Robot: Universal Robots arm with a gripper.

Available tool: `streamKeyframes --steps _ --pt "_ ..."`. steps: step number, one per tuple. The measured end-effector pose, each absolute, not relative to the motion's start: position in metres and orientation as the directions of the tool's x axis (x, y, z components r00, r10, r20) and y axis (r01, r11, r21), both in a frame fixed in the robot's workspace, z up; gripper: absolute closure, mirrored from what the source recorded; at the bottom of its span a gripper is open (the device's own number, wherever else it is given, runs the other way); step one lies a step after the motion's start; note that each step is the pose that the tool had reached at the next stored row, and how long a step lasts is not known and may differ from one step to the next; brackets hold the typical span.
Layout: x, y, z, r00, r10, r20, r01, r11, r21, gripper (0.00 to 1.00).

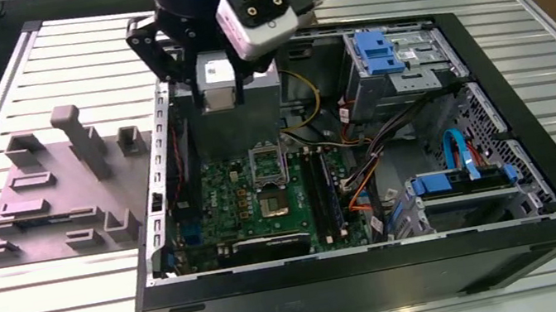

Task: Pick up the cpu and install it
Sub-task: 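Pick up the cpu and move it towards the insertion slot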

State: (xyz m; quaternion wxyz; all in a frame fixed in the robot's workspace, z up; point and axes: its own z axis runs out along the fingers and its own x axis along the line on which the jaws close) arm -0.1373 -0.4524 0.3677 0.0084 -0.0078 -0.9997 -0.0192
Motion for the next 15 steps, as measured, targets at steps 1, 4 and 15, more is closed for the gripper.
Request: streamKeyframes --steps 1,4,15 --pt "-0.137 -0.453 0.367 -1.000 0.018 0.017 0.019 0.999 0.038 0.53" --pt "-0.137 -0.453 0.366 -0.999 0.034 0.017 0.035 0.999 0.039 0.53" --pt "-0.111 -0.453 0.362 -0.999 0.050 0.017 0.051 0.998 0.038 0.53"
